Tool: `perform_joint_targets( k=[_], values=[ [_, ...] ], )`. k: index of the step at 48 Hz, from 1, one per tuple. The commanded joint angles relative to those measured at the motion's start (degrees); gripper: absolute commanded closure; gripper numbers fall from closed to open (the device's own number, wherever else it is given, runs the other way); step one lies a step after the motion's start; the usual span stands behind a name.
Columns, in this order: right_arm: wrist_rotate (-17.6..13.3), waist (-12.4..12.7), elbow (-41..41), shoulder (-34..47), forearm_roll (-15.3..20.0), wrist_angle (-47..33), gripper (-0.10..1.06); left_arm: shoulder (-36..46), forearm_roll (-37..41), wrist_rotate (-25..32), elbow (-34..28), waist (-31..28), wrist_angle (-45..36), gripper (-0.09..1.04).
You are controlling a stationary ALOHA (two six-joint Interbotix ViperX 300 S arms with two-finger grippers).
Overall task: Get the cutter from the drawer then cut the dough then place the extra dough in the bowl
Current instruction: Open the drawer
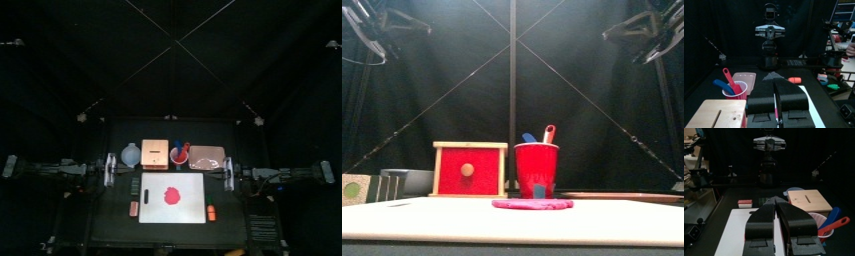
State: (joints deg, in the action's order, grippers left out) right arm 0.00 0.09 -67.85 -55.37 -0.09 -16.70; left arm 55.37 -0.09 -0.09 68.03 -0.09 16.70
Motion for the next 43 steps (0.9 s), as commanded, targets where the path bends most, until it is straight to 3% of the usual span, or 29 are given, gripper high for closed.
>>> perform_joint_targets(
  k=[1,6,15,22,27,34,43],
  values=[
    [0.00,0.53,1.41,1.41,-0.09,-0.26,0.99,-1.58,-1.14,-0.18,-2.29,0.18,0.18,1.03],
    [-0.53,2.99,3.16,3.60,0.62,-0.18,0.92,-1.76,-2.55,-0.35,-3.08,0.35,1.14,0.98],
    [-1.23,7.21,10.63,11.87,2.37,0.35,0.92,-3.69,-11.34,-1.41,-2.11,0.53,6.24,0.96],
    [-1.41,10.02,18.90,19.95,2.99,6.77,0.92,-6.94,-17.67,-2.64,-0.79,1.32,9.14,0.95],
    [-1.23,11.16,26.19,26.19,4.39,14.68,0.92,-9.05,-20.30,-3.08,-0.88,1.93,10.28,0.95],
    [-0.70,12.39,35.33,34.80,3.60,20.83,0.92,-11.87,-22.76,-3.25,-0.97,2.99,12.30,0.95],
    [-0.18,12.83,46.76,45.26,2.90,29.00,0.92,-15.21,-33.05,-5.89,0.35,3.69,12.74,0.95]
  ],
)
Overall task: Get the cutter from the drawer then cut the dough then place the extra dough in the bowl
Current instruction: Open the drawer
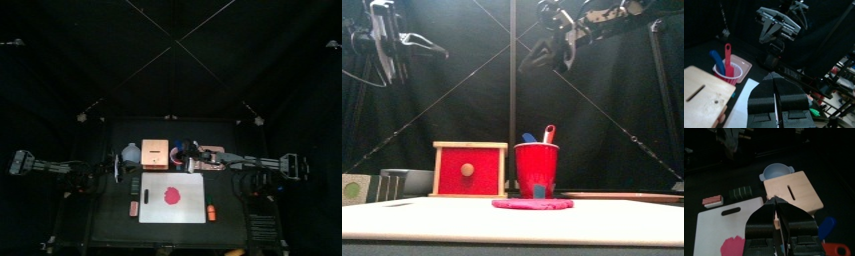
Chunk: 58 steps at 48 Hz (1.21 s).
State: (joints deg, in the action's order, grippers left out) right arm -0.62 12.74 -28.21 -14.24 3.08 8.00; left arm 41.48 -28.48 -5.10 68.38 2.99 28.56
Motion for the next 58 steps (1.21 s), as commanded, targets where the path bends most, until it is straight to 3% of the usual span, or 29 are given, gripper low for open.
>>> perform_joint_targets(
  k=[1,10,17,24,40,58],
  values=[
    [0.53,0.18,8.44,5.45,-0.44,5.54,0.92,-1.58,-5.63,-1.23,0.09,0.70,1.14,0.95],
    [2.55,0.88,21.09,19.25,-2.55,15.21,0.92,-5.27,-13.97,-3.52,0.18,1.58,3.69,0.95],
    [5.01,2.11,28.65,28.04,-1.85,19.69,0.92,-7.82,-17.58,-5.01,0.09,3.43,5.10,0.95],
    [5.19,3.43,34.37,33.22,-1.41,23.47,0.92,-10.46,-22.94,-7.56,0.18,4.92,5.10,0.96],
    [5.19,3.78,33.40,33.66,-1.23,28.13,0.92,-18.37,-32.26,-11.07,-4.04,8.53,5.01,0.95],
    [5.01,3.52,30.85,35.07,-0.62,28.21,0.92,-28.65,-34.37,-19.34,-7.82,8.70,7.65,0.95]
  ],
)
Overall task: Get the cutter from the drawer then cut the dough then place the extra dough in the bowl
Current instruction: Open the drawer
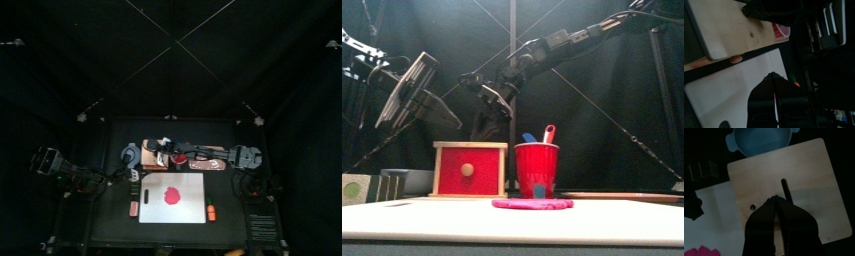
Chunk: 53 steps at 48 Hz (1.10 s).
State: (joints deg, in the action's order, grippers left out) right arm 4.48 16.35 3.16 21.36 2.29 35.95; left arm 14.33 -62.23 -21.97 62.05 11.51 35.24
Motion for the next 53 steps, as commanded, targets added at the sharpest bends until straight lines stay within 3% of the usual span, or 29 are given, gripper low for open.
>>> perform_joint_targets(
  k=[1,7,11,25,34,42,53],
  values=[
    [-0.09,-0.18,-0.62,-0.53,0.18,0.26,0.92,-1.67,-0.70,-3.25,-1.58,0.26,0.97,0.95],
    [-0.18,-0.26,-1.32,-0.79,0.18,0.26,0.92,-2.11,-0.26,-9.05,-1.76,0.53,-0.09,0.92],
    [-0.35,-0.62,-1.58,-0.79,0.18,0.26,0.92,-2.02,0.44,-12.83,-1.49,0.88,-1.41,0.84],
    [-0.35,-1.41,-1.67,-0.79,0.18,0.09,0.92,-5.01,2.37,-23.91,-1.93,1.32,-1.85,0.30],
    [-0.35,-1.49,-1.67,-0.79,0.09,0.09,0.92,-8.17,2.29,-26.89,-4.04,1.41,-1.49,0.06],
    [-0.35,-1.67,-1.76,-0.79,-0.09,0.00,0.92,-9.23,1.93,-26.98,-4.57,0.97,-1.14,0.07],
    [-0.44,-1.85,-1.58,-0.53,-0.09,0.00,0.92,-12.66,0.09,-26.28,-3.87,-0.79,2.64,0.20]
  ],
)
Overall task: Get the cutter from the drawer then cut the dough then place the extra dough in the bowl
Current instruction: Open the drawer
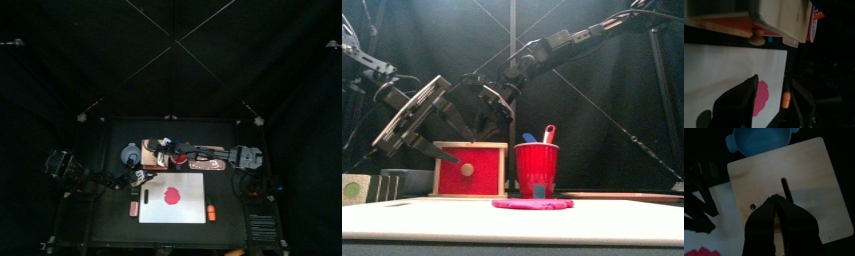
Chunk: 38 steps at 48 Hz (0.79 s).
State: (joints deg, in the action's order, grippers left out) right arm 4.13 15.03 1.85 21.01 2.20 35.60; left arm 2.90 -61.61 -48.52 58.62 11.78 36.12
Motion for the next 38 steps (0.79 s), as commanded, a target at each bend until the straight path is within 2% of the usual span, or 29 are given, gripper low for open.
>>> perform_joint_targets(
  k=[1,8,20,26,38],
  values=[
    [-0.09,-0.62,-0.26,-0.09,0.00,0.35,0.92,-1.49,-0.53,0.26,-0.53,-1.32,1.93,0.21],
    [-0.18,-0.79,-0.18,0.00,0.00,0.35,0.92,-2.81,-0.44,0.44,-0.35,-3.34,2.37,0.30],
    [-0.26,-0.88,-0.09,0.35,-0.09,0.35,0.92,-2.55,2.46,2.99,-0.18,-5.89,2.02,0.29],
    [-0.35,-0.88,0.00,0.44,-0.09,0.35,0.92,-2.55,2.72,3.69,-0.26,-6.15,1.49,0.23],
    [-0.35,-0.88,0.09,0.44,-0.18,0.35,0.92,-2.55,2.81,3.69,-0.18,-6.94,0.00,0.06]
  ],
)
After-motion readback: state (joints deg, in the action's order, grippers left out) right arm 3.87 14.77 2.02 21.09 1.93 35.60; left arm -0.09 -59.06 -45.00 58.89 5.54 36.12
